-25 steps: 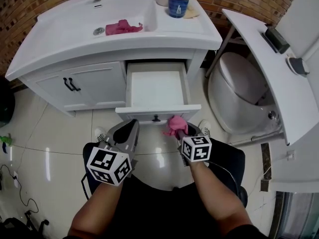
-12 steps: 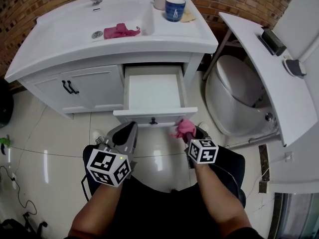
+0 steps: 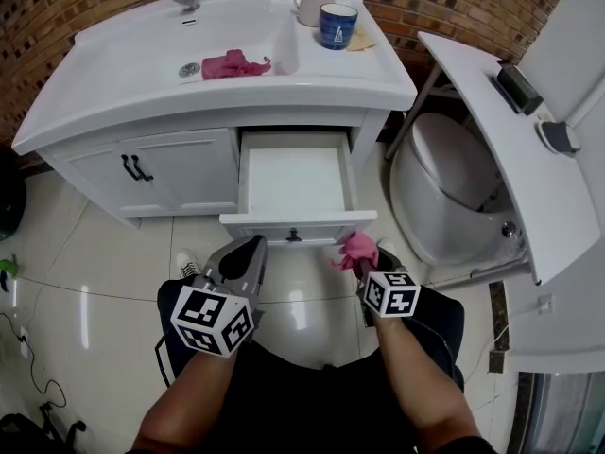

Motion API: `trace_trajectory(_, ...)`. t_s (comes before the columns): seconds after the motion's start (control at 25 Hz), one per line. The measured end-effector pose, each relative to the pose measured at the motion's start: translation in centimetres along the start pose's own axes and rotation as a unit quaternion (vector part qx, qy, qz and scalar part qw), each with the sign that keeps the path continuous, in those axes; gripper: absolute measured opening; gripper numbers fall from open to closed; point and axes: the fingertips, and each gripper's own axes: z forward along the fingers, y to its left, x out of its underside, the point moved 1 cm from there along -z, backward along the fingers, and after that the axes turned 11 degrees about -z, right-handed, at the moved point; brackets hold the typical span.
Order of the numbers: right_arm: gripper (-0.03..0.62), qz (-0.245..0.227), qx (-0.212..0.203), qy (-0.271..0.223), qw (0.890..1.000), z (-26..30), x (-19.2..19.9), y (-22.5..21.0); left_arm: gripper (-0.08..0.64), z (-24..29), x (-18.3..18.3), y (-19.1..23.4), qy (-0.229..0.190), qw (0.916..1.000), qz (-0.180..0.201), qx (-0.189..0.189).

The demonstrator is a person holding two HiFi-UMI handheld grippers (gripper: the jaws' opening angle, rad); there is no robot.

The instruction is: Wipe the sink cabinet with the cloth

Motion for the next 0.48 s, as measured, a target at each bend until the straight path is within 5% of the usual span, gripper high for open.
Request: trace_trajectory(0.48, 0.081, 0.005, -0.064, -0.045, 0.997, -3.6, -4.2, 4.6, 0.006, -0.2, 0.0, -0.8, 0.015, 0.9998, 0.008, 0.012)
